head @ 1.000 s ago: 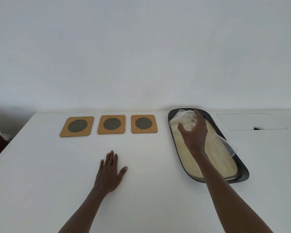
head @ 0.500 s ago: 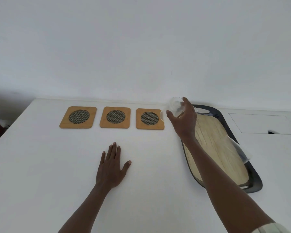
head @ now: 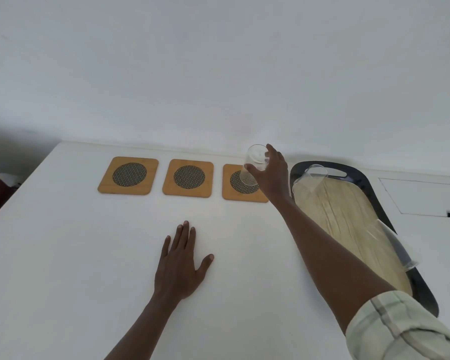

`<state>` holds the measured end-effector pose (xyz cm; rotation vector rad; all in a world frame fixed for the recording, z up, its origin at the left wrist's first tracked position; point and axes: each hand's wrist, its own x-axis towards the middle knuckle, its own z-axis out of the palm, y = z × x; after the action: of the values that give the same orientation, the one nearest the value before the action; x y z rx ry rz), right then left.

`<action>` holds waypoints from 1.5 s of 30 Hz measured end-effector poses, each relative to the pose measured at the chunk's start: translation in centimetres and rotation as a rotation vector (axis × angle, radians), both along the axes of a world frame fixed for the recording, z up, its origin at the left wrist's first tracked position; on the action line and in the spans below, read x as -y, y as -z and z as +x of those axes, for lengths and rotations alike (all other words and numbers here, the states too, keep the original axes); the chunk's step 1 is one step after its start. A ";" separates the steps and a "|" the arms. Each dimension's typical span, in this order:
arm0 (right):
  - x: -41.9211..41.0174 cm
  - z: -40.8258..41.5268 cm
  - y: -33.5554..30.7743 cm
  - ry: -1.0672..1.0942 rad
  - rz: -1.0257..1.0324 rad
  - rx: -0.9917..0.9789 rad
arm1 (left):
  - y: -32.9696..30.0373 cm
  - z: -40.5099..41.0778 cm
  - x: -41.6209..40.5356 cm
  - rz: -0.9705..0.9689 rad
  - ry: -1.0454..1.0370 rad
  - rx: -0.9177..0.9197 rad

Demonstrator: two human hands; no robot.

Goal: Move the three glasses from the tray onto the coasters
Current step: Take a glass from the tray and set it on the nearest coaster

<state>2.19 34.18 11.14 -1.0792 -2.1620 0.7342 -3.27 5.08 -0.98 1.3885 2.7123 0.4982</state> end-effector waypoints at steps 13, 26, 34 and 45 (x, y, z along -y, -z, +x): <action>-1.1 -2.1 1.9 -0.016 -0.065 0.125 | -0.2 0.1 0.0 0.005 -0.010 0.014; -0.6 -2.4 2.0 0.031 -0.035 0.148 | -0.3 0.1 0.0 -0.011 -0.011 0.015; 1.1 -1.6 1.3 0.114 -0.028 0.027 | -0.4 0.1 0.0 -0.029 -0.011 0.008; 4.6 4.3 1.8 0.150 0.072 -0.129 | -0.6 0.1 0.1 -0.033 0.000 0.003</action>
<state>6.46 29.62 9.30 -1.1122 -1.9605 0.6348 -3.14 4.95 -0.41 1.3788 2.7052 0.4534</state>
